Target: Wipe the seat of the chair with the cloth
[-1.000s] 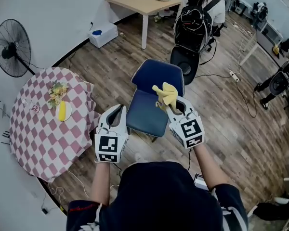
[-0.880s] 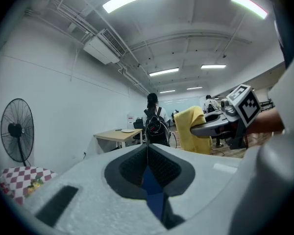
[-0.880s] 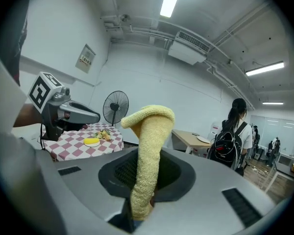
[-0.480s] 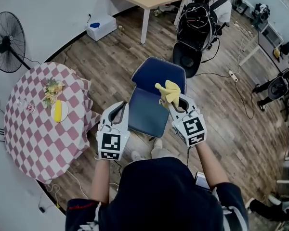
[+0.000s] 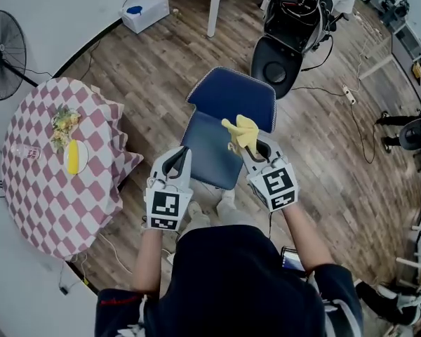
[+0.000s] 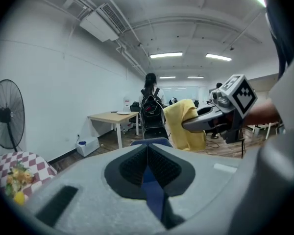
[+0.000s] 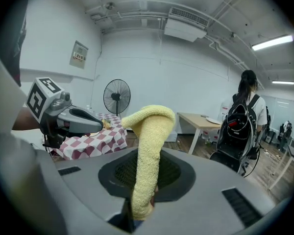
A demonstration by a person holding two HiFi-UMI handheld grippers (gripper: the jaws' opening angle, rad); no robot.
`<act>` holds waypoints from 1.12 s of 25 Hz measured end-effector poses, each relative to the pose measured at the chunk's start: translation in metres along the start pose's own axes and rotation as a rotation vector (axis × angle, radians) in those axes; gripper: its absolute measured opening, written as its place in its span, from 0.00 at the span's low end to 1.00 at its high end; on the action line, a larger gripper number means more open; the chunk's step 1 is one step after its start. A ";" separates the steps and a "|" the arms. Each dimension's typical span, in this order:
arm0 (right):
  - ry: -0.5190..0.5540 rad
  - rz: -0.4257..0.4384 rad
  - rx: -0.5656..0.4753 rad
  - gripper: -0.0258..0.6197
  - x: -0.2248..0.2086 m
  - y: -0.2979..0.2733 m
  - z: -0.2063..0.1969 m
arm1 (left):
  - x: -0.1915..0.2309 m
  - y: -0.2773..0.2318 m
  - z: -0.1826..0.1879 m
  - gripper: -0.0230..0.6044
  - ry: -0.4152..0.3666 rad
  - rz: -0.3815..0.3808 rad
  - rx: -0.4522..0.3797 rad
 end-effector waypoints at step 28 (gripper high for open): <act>-0.276 0.359 0.456 0.12 0.031 -0.143 -0.328 | -0.057 -0.108 -0.305 0.07 0.304 -0.024 0.542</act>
Point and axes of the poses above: the fingertips, and each gripper's own axes: y backward along the fingers, x to its left, z out of its top, the point moved 8 cm from there along y, backward along the fingers, and after that the axes turned 10 degrees about z, right-handed, at the moved point
